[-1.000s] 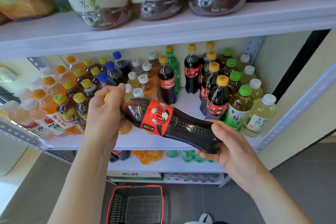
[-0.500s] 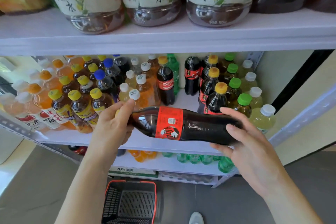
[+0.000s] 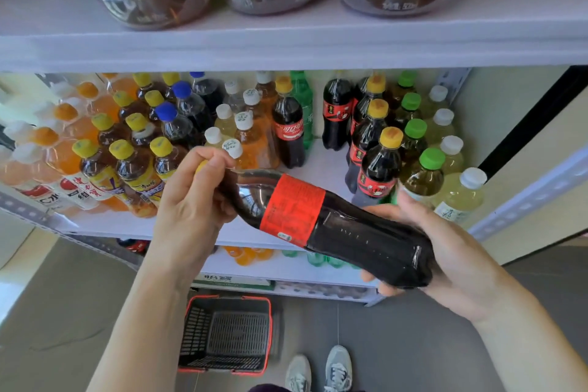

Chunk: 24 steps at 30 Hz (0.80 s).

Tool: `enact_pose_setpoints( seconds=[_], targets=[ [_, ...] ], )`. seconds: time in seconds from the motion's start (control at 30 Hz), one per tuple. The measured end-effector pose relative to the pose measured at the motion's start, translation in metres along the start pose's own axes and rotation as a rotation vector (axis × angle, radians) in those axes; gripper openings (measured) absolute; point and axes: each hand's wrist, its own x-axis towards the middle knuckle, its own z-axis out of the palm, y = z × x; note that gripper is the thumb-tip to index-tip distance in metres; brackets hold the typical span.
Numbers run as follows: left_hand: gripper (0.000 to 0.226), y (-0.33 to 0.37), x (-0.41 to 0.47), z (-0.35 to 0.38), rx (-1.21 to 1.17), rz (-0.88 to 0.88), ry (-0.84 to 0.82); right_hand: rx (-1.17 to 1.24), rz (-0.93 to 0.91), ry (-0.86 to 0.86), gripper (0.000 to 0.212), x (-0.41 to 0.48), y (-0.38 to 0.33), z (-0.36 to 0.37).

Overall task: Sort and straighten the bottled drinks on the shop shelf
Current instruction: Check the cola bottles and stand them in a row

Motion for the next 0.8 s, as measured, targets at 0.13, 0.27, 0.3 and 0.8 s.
enact_pose_setpoints(
  seconds=[0.13,0.27,0.3,0.8],
  targets=[
    [0.016,-0.006,0.009,-0.009,-0.059,-0.061,0.008,-0.138,-0.199,0.088,0.055,0.0,0.007,0.012],
    [0.023,-0.011,0.02,-0.019,-0.068,-0.097,-0.002,-0.269,-0.347,0.225,0.049,0.001,0.014,0.031],
    [0.025,-0.012,0.022,-0.022,-0.055,-0.106,-0.011,-0.281,-0.371,0.242,0.049,0.0,0.014,0.036],
    [0.023,0.011,0.039,-0.046,-0.071,0.02,-0.007,-0.325,-0.296,0.174,0.082,-0.003,0.012,0.069]
  ],
)
